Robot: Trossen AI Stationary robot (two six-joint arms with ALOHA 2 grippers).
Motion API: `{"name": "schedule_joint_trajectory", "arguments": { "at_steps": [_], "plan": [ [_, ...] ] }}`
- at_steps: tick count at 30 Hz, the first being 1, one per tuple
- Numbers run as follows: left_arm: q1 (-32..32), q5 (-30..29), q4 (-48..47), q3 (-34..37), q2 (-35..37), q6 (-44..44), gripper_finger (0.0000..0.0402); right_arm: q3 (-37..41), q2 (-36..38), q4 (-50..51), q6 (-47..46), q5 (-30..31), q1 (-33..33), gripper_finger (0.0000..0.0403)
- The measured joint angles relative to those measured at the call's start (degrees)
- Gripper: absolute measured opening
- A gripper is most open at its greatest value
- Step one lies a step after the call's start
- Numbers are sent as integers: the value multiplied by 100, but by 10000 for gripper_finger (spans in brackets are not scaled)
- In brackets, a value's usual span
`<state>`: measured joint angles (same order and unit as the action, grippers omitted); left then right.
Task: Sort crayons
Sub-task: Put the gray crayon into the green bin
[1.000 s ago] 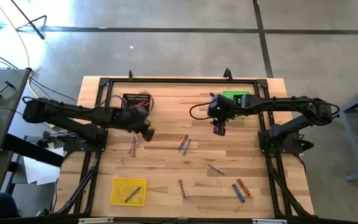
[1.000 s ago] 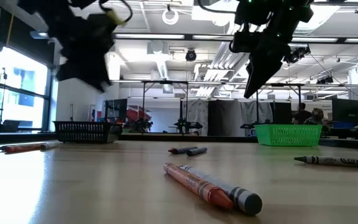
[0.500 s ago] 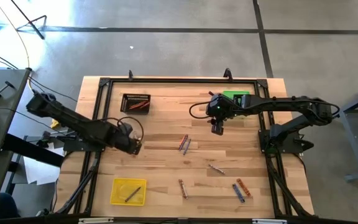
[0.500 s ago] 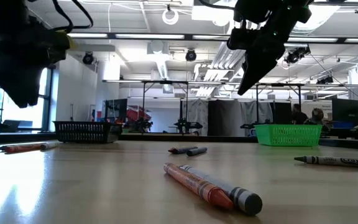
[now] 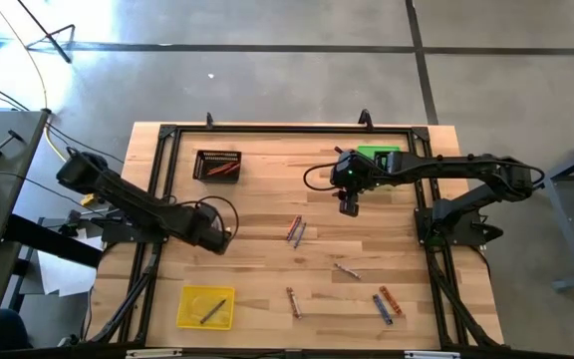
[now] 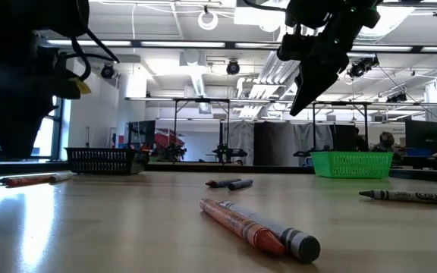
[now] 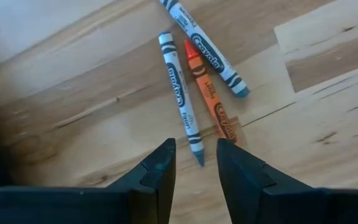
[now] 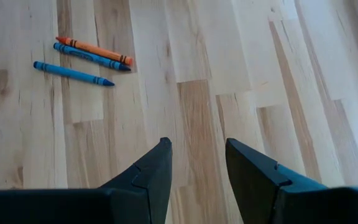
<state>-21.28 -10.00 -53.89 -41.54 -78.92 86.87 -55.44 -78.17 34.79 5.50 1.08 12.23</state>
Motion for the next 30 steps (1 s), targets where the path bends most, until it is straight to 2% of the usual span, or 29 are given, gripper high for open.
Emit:
{"name": "schedule_joint_trajectory", "arguments": {
  "at_steps": [12, 30],
  "plan": [
    [69, -99, 131, 0, -531, -13, 104, 0, 0, -118, 13, 0, 0, 145],
    [409, -24, 486, 57, -1171, -507, 98, 0, 0, -117, -1, 0, 0, 145]
  ]
}}
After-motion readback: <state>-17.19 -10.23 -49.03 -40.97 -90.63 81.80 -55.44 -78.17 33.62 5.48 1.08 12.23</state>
